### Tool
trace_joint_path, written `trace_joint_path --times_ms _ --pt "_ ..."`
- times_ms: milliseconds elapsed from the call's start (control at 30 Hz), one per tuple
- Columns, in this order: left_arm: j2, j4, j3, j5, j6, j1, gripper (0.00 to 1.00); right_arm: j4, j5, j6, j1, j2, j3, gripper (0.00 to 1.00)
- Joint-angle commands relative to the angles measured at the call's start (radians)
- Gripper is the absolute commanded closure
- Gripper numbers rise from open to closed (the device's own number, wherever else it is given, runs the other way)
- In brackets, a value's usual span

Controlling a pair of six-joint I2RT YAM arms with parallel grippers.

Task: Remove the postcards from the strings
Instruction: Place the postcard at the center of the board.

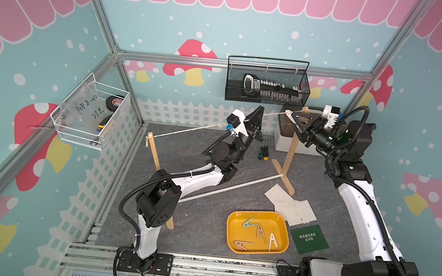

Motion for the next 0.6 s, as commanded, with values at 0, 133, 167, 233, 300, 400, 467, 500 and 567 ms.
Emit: trace_joint_path --times_ms 0,133,167,233,300,400,467,500,567 --pt "-0.011 0.016 -0.001 -0.02 0.006 0.009 1.0 0.041 -0.011 0.027 0.003 0.007 0.034 0.61" --pt "-0.014 0.02 -0.003 -0.02 0.008 0.009 1.0 0.043 -0.009 0.032 0.003 0.007 0.032 0.66" --pt "-0.015 0.021 -0.004 -0.019 0.008 0.009 1.0 0.042 -0.01 0.032 0.003 0.008 0.032 0.67" --pt "-0.015 0.021 -0.005 -0.019 0.008 0.009 1.0 0.044 -0.01 0.033 0.003 0.008 0.033 0.68" --pt "-0.014 0.021 -0.006 -0.017 0.008 0.009 1.0 0.044 -0.007 0.037 0.004 0.01 0.033 0.68" --pt "-0.014 0.02 -0.01 -0.01 0.01 0.009 1.0 0.049 -0.007 0.047 0.003 0.01 0.035 0.59" --pt "-0.012 0.023 -0.015 -0.008 0.011 0.01 1.0 0.069 -0.01 0.077 0.003 0.013 0.031 0.56" --pt "-0.011 0.027 -0.018 -0.008 0.012 0.009 1.0 0.08 -0.01 0.099 0.003 0.015 0.027 0.56" --pt "-0.01 0.036 -0.025 -0.009 0.014 0.009 1.0 0.1 -0.01 0.133 0.003 0.022 0.022 0.54"
